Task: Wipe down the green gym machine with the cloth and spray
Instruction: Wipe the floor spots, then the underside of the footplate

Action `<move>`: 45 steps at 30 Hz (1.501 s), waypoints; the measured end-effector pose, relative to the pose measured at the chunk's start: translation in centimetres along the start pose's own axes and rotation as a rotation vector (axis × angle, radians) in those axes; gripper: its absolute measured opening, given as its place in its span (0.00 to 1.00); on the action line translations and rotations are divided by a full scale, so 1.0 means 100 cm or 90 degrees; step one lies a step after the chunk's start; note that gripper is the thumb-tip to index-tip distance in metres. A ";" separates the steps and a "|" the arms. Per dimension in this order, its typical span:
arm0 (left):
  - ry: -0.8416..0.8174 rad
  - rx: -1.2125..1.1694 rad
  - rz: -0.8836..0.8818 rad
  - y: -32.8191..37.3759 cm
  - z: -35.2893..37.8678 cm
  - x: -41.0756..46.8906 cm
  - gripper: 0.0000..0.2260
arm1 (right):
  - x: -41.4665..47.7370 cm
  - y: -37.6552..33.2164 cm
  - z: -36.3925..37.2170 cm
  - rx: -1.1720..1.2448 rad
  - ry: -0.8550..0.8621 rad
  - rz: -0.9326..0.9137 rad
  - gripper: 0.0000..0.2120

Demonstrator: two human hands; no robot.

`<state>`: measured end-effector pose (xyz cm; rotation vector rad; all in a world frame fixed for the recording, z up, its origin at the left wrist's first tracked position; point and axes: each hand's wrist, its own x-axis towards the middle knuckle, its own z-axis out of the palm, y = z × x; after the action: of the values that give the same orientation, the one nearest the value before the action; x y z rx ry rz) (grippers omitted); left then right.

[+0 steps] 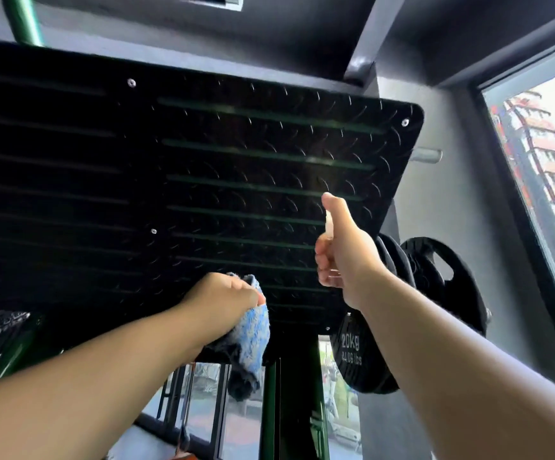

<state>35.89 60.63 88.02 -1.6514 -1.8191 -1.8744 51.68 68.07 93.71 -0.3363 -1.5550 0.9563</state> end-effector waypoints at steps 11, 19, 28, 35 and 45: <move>0.071 -0.009 0.083 0.055 -0.032 0.011 0.05 | 0.037 -0.067 0.005 0.067 0.008 -0.003 0.23; 0.077 -0.015 0.081 0.036 -0.050 0.013 0.05 | 0.044 -0.067 0.023 0.044 -0.090 -0.016 0.32; 0.117 -0.039 0.066 0.016 -0.056 0.008 0.08 | 0.034 -0.027 0.046 -0.033 -0.235 0.017 0.17; 0.112 -0.032 0.065 0.008 -0.052 0.006 0.08 | 0.018 -0.013 0.051 -0.145 -0.193 -0.145 0.16; 0.080 -0.025 0.047 -0.004 -0.038 0.004 0.07 | 0.021 -0.009 0.043 -0.106 -0.135 -0.173 0.16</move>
<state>33.05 58.15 89.00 -1.5509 -1.6602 -1.9474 47.43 67.32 96.08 -0.1362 -1.8255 0.6683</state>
